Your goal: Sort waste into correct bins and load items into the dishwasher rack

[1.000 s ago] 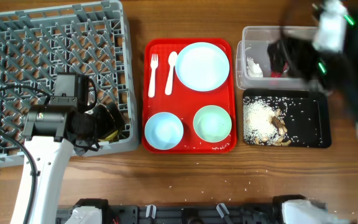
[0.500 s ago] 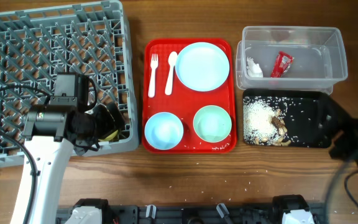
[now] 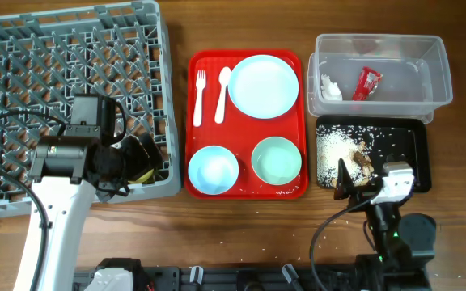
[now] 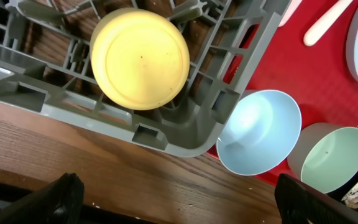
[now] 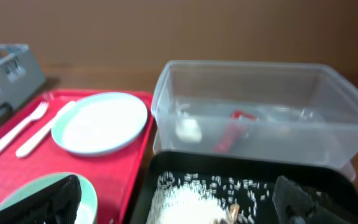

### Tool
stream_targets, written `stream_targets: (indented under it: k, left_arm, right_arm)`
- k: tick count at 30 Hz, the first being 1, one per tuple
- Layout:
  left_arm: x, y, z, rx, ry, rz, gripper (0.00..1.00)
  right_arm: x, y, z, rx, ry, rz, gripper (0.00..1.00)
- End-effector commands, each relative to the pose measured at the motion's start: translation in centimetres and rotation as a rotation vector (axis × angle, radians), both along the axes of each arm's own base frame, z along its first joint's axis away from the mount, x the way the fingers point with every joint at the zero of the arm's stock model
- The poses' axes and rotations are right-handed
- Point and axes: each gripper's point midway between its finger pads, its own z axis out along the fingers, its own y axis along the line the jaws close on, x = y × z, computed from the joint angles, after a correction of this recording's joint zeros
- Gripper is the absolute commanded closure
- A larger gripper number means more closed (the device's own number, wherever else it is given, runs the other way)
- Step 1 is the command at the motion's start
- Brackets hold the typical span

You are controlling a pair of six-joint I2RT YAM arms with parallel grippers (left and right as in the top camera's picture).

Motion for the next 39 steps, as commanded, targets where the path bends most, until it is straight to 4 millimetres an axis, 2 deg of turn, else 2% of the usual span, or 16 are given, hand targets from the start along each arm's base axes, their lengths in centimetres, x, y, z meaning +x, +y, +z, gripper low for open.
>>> stream_targets:
  k: [1, 4, 19, 20, 22, 24, 25, 27, 28, 29, 30, 32, 35, 37, 39]
  left_arm:
    - [0.0, 0.0, 0.1, -0.006, -0.005, -0.008, 0.0]
    - [0.0, 0.0, 0.1, -0.006, -0.005, -0.008, 0.0]
    - [0.0, -0.2, 0.1, -0.015, -0.004, -0.005, 0.0]
    - [0.0, -1.1, 0.3, -0.073, 0.0, 0.015, 0.0]
    - [2.1, -4.0, 1.6, -0.225, -0.092, -0.05, 0.02]
    - [2.9, -8.4, 2.4, -0.321, -0.158, -0.249, 0.11]
    - [2.7, -9.7, 1.8, -0.286, -0.149, -0.304, 0.13]
    - [2.3, -11.4, -0.7, -0.115, -0.101, -0.36, 0.16]
    - [2.3, -12.3, -1.4, -0.081, -0.095, -0.382, 0.2]
    - [2.5, -14.1, -2.3, -0.07, -0.102, -0.435, 0.21]
    - [3.3, -15.8, -2.9, -0.064, -0.123, -0.47, 0.21]
    - [5.3, -16.9, -2.8, -0.066, -0.127, -0.469, 0.21]
    - [11.2, -17.2, -1.9, 0.024, -0.136, -0.505, 0.21]
    - [14.4, -16.6, -3.5, 0.118, -0.108, -0.513, 0.23]
    - [17.4, -15.8, -6.7, 0.217, -0.094, -0.555, 0.27]
  right_arm:
    - [1.1, 0.2, -0.9, 0.041, -0.07, 0.006, 0.0]
    - [1.8, 0.2, 0.2, 0.041, -0.193, 0.008, 0.0]
    - [1.8, 0.2, 0.1, 0.035, -0.188, 0.008, 0.0]
    - [1.8, 0.2, 0.1, 0.034, -0.188, 0.009, 0.0]
    - [1.8, 0.2, 0.1, 0.034, -0.188, 0.009, 0.0]
    - [1.8, 0.2, 0.1, 0.034, -0.188, 0.008, 0.0]
    - [1.8, 0.2, 0.1, 0.034, -0.188, 0.008, 0.0]
    - [1.8, 0.2, 0.1, 0.034, -0.188, 0.008, 0.0]
    - [1.8, 0.2, 0.1, 0.034, -0.188, 0.008, 0.0]
    - [1.8, 0.2, 0.1, 0.034, -0.188, 0.008, 0.0]
    - [1.8, 0.2, 0.1, 0.034, -0.188, 0.008, 0.0]
    - [1.8, 0.2, 0.1, 0.034, -0.187, 0.008, 0.0]
    - [1.8, 0.2, 0.1, 0.034, -0.188, 0.009, 0.0]
    - [1.8, 0.2, 0.1, 0.034, -0.188, 0.009, 0.0]
    - [1.8, 0.2, 0.1, 0.034, -0.188, 0.008, 0.0]
